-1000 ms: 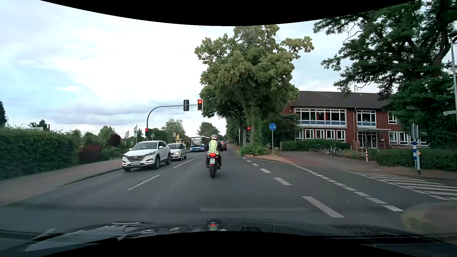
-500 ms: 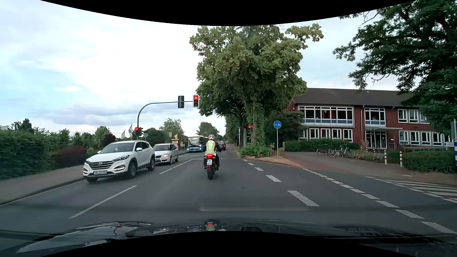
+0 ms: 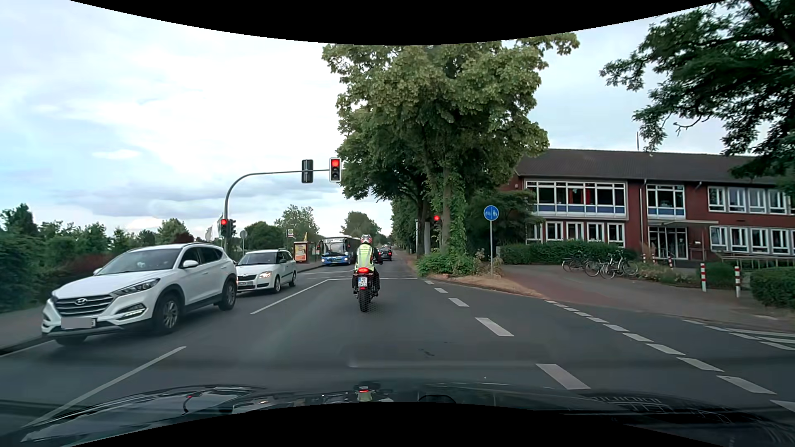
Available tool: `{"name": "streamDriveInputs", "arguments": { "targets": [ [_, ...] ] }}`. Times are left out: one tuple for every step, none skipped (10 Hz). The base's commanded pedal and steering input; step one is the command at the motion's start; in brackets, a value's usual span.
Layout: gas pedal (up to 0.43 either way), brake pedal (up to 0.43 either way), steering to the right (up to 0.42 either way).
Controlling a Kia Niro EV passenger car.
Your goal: Follow the waypoints while adhering to traffic rules and regulations
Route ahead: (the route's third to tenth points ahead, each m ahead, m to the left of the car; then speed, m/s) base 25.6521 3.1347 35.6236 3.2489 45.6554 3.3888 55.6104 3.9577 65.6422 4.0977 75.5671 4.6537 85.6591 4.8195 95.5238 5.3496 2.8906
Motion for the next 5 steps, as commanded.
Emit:
{"name": "streamDriveInputs", "arguments": {
  "targets": [
    [0.0, 0.0, 0.0],
    [0.0, 0.0, 0.0],
    [0.0, 0.0, 0.0],
    [0.0, 0.0, 0.0],
    [0.047, 0.0, 0.001]
  ]
}}
